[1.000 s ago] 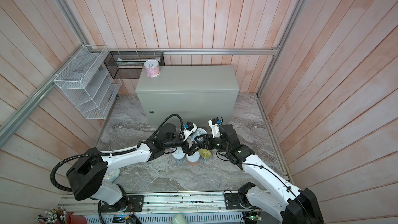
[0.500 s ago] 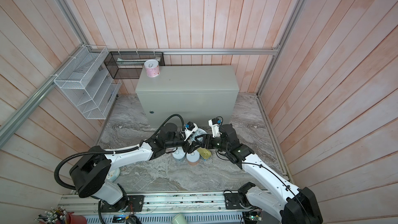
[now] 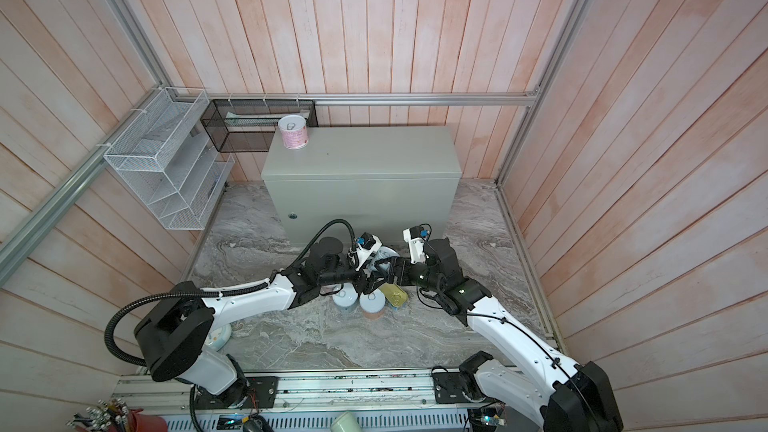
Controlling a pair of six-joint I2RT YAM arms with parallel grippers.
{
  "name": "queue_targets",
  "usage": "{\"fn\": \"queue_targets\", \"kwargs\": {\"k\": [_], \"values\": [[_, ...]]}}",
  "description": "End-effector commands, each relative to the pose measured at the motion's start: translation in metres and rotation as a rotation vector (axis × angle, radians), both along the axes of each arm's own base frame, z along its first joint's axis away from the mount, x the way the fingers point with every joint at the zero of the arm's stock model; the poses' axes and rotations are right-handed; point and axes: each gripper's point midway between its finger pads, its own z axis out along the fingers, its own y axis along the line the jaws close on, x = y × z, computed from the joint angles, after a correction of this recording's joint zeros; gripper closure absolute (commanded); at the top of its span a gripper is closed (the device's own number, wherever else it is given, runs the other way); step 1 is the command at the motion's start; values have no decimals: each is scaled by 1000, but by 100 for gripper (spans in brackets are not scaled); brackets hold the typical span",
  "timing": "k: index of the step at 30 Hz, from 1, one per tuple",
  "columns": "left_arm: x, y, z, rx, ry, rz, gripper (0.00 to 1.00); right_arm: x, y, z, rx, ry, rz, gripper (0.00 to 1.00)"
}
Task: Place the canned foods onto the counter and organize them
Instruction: 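Close the left gripper on the teal can beside the right gripper, then lift the teal can with the left gripper while the right gripper opens and withdraws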
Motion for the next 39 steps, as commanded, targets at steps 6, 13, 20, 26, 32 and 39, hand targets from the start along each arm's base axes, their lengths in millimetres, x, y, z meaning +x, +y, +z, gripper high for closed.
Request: {"fn": "queue_targets", "kwargs": {"k": [6,13,20,26,32,39], "values": [[14,-1,48,-98,-46,82,38,-3,-1,18,18,-82,11,12],[13,10,60,-109,-46,123,41,-8,-7,17,26,-89,-9,13],[6,27,85,-124,-51,167,41,-14,-13,11,50,-90,-29,13],[12,49,94,-94,-59,283,41,-22,-18,9,69,-113,-35,12],[15,77,109,-87,-33,416,41,-28,-18,0,80,-114,-12,11],[9,110,134,-103,-19,529,41,-23,-15,12,93,-164,-9,8]]}}
